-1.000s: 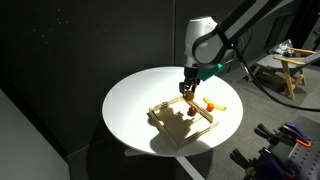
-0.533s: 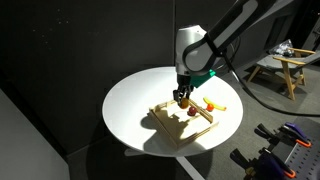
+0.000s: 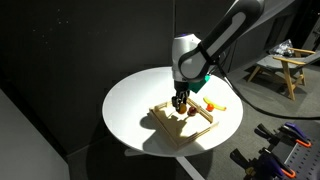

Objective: Pick up the yellow lemon toy and put it in the wooden tray

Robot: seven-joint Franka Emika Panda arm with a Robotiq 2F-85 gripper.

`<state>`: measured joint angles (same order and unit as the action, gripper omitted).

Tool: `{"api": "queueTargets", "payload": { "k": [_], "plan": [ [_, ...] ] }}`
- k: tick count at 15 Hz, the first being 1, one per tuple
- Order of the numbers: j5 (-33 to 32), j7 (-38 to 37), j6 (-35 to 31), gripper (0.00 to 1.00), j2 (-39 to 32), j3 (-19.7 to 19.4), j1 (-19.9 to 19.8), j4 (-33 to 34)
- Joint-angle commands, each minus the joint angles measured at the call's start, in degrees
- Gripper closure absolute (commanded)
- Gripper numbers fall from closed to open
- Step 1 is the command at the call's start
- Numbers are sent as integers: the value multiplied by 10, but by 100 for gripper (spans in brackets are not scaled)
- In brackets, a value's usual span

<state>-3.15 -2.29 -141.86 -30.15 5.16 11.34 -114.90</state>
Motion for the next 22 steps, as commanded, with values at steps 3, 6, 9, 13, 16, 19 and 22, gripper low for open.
{"api": "queueTargets", "payload": {
  "k": [3, 6, 9, 13, 16, 19, 22],
  "plan": [
    [-37, 29, 1, 60, -35, -7, 0, 30],
    [-54, 33, -11, 60, -50, -12, 0, 36],
    [-66, 35, -26, 60, -65, -18, 1, 42],
    [-77, 37, -44, 60, -81, -20, 2, 44],
    [-78, 39, -50, 60, -92, -21, 1, 46],
    [-77, 41, -52, 60, -100, -22, 0, 47],
    [-76, 44, -52, 60, -105, -24, 0, 50]
  ]
}}
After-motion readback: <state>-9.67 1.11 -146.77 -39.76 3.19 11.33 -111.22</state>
